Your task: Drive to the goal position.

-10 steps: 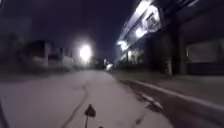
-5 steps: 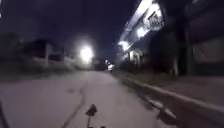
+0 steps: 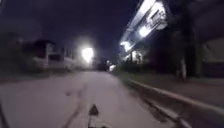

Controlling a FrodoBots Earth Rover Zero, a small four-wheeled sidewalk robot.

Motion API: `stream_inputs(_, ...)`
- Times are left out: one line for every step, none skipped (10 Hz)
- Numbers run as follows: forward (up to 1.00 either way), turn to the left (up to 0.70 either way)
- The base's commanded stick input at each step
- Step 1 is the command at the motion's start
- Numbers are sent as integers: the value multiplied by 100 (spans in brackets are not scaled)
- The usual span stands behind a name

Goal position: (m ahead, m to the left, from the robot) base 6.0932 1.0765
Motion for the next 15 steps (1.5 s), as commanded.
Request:
stream_inputs(70,0)
stream_inputs(70,0)
stream_inputs(70,0)
stream_inputs(70,0)
stream_inputs(70,0)
stream_inputs(70,0)
stream_inputs(70,0)
stream_inputs(70,0)
stream_inputs(70,0)
stream_inputs(70,0)
stream_inputs(70,0)
stream_inputs(70,0)
stream_inputs(70,0)
stream_inputs(70,0)
stream_inputs(70,0)
